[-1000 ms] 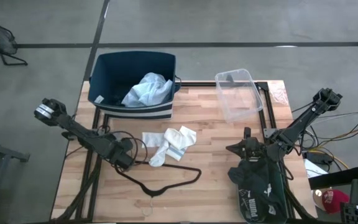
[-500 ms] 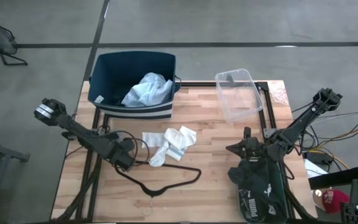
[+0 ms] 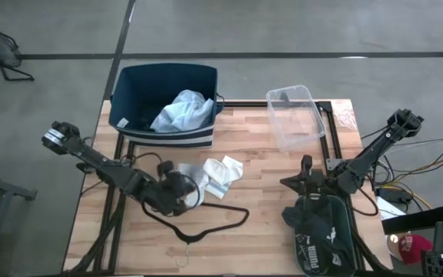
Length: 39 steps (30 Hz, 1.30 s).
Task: Pick & Place Cloths
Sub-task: Put the gray sock into the transparent bin
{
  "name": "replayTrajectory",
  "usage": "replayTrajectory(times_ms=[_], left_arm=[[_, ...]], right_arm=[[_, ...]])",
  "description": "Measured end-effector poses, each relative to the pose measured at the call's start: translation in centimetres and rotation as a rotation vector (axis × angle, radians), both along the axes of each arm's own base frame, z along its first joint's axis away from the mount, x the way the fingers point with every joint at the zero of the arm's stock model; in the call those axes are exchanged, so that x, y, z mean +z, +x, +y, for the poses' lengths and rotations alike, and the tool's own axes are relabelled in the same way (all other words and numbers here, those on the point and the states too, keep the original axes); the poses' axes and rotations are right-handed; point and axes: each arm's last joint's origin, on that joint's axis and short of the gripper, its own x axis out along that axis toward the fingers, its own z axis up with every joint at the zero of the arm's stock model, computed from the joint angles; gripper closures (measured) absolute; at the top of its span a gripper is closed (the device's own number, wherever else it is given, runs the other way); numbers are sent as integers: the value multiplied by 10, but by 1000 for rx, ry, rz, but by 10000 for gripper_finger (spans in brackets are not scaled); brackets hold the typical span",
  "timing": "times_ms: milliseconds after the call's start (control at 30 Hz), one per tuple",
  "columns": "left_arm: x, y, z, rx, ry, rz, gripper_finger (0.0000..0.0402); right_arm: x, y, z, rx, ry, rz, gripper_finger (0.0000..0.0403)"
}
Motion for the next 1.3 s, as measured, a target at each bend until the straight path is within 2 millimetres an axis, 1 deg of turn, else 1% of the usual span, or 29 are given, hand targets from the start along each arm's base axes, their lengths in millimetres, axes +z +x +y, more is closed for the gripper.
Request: replayTrajectory(times_ms=[200, 300, 367, 467, 567, 700, 800, 933, 1033, 1167, 1300], left_arm=[[32, 25, -5, -37, 104, -360, 394], [44, 33, -4, -39, 127, -479, 395], [48, 38, -3, -31, 157, -529, 395], [47, 45, -1, -20, 177, -552, 394], [39, 52, 2, -4, 186, -527, 395], [30, 60, 5, 24, 173, -513, 394], [22, 64, 3, 28, 167, -494, 394], [17, 67, 1, 22, 154, -487, 394], [19, 67, 1, 21, 143, -505, 393], [21, 66, -1, 10, 141, -516, 394], [22, 66, -2, 3, 140, -522, 392]], right_arm=[[-5, 8, 0, -27, -41, 21, 394], [-7, 18, -1, -66, -52, 12, 394], [-5, 25, -1, -87, -83, 1, 394], [0, 35, 0, -100, -118, -18, 385], [6, 48, 4, -70, -153, -12, 362], [23, 73, 11, -86, -196, -18, 315], [28, 94, 18, -88, -251, 9, 271], [20, 120, 30, -85, -294, 64, 221], [15, 136, 39, -99, -350, 108, 198], [8, 151, 45, -169, -417, 183, 187], [1, 162, 50, -202, -451, 216, 191]])
